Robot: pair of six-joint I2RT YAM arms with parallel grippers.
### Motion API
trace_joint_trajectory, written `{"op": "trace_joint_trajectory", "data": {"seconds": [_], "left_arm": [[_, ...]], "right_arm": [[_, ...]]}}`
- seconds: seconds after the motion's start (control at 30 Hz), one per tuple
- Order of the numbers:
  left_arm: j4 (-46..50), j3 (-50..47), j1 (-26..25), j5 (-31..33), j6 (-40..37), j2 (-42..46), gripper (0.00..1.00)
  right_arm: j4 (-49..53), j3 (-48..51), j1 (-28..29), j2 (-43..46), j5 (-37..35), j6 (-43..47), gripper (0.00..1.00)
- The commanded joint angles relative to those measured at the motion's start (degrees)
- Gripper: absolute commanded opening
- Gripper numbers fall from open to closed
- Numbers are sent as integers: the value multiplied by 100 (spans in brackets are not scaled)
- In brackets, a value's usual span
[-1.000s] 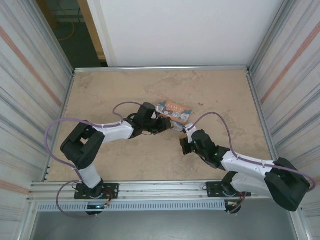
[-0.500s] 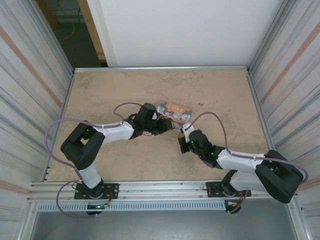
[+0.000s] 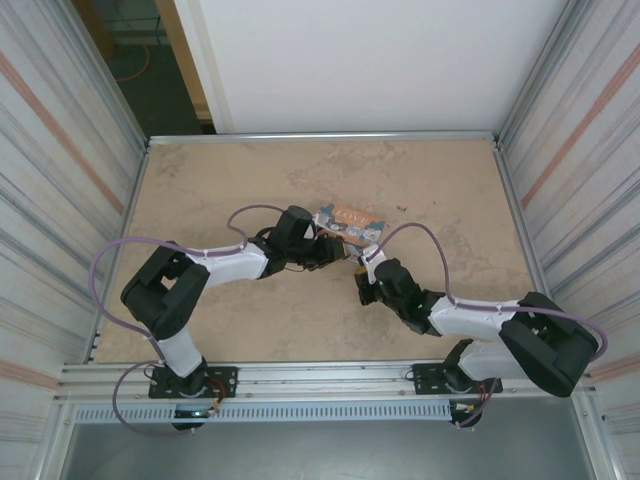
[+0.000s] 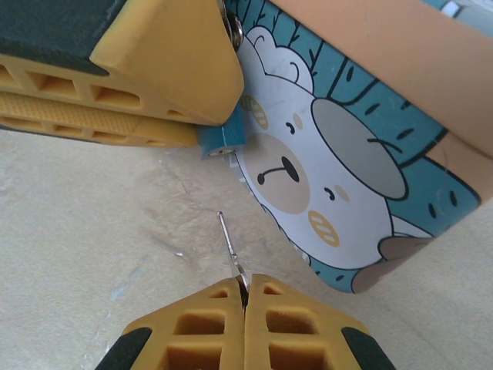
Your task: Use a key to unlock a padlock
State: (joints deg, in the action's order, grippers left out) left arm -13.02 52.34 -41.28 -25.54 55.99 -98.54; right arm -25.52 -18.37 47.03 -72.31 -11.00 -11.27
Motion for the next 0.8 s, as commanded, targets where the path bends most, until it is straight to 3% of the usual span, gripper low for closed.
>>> {"op": "trace_joint_trajectory", "data": {"seconds": [0.0, 0.77], "left_arm": [[-105, -21, -30, -87, 53, 352, 11], [-140, -83, -30, -74, 70, 360, 11]], "right_arm": [[-229, -215, 63, -114, -200, 134, 0], [-340, -316, 97, -215, -235, 181, 0]]}}
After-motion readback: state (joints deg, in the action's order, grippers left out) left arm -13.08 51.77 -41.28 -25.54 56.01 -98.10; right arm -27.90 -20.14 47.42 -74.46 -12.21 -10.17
